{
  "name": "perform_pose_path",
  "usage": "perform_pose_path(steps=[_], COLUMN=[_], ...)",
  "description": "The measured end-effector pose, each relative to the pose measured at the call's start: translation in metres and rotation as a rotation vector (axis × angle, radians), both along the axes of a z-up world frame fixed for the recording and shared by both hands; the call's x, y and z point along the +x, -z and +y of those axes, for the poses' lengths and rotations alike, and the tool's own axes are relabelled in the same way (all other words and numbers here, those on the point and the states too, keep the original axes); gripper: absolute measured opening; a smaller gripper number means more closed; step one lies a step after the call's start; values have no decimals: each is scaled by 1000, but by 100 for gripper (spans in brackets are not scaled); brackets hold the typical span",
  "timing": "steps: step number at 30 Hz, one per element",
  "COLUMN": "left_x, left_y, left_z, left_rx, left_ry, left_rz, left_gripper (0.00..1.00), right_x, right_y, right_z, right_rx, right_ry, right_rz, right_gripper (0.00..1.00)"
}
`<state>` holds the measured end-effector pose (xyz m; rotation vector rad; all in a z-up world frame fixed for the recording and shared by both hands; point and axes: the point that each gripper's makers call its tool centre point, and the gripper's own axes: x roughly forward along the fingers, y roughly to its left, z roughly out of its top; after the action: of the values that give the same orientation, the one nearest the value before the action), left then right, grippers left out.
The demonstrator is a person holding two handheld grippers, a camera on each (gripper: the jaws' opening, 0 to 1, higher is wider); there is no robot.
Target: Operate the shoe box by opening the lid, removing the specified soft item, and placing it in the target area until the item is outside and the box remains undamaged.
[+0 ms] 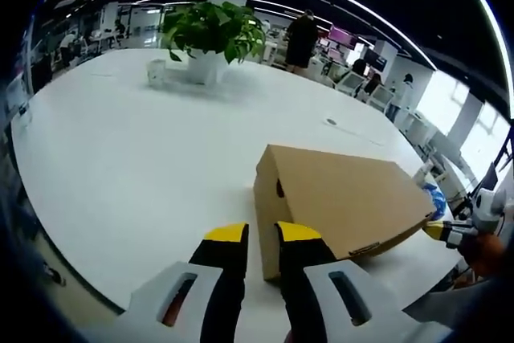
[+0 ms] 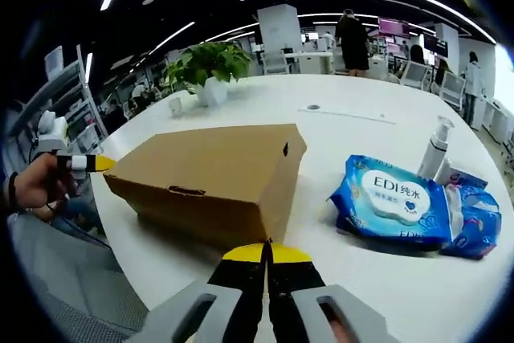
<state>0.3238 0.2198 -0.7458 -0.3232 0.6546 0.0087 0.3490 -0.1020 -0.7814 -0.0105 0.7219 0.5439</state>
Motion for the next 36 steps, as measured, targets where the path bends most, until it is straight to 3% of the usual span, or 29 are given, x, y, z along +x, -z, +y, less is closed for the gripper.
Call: perform_pose_path(steps=[6,11,12,15,20,23,29,32,36], left_x=[-1,0,1,2,5,4,-1,-6,-3], left_y=[-4,-12,-15,-18,-18,-14,-1,15,17], left_z=[2,2,1,-1,-14,-19,-26,-34,-39], left_rx=[-23,-87,-96,-101,-136,-124,-137,-152,-132], left_ry=[-23,-54,-55,-53,-13,11,38,75,107], left_rz=[-10,-44,-57,-66,-66,-42,18,89,89], left_gripper=[14,17,18,25,28,28,27,25,21], right_x=[-3,1,3,15,19,21,15,15,16], right_y=[-4,-15,-18,-36,-46,-41,-27,-21,-16], right_z=[-4,-14,-17,-19,-5,3,15,15,15], right_rx=[-10,-5,4,126,160,194,223,226,219], right_ry=[-13,8,22,111,65,70,80,89,92], right_rz=[-5,-20,-20,-45,-60,-43,8,20,30], right_gripper=[0,0,0,1,14,19,19,17,17])
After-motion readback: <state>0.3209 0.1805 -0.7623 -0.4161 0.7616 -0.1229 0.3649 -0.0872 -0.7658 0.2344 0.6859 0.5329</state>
